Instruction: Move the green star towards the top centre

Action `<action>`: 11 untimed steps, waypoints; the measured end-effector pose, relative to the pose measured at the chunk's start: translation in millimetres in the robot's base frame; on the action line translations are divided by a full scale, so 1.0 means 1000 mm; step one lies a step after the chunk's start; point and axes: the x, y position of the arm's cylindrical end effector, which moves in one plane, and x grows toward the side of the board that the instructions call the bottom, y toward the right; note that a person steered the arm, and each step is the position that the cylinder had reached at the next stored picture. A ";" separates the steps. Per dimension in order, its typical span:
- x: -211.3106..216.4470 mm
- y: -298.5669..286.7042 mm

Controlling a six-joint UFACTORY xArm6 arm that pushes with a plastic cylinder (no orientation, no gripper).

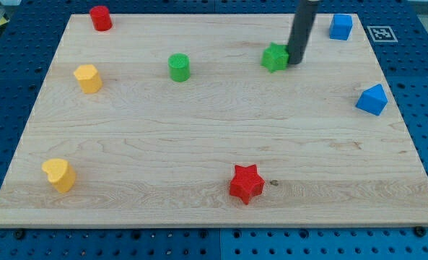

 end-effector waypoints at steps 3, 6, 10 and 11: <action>0.032 -0.025; -0.003 -0.112; -0.021 -0.166; -0.033 -0.145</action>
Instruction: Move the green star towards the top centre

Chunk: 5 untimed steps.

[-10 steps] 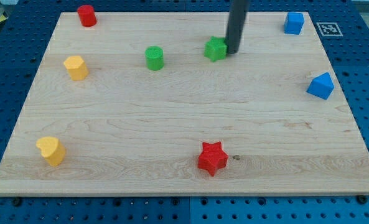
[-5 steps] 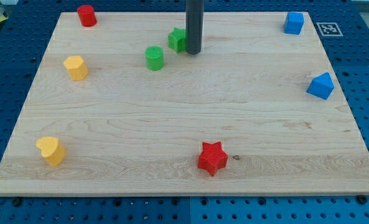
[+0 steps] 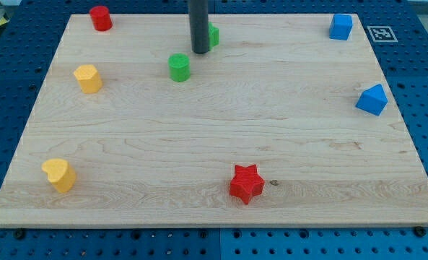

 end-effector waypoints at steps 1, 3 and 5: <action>-0.010 0.019; -0.014 0.003; -0.021 -0.060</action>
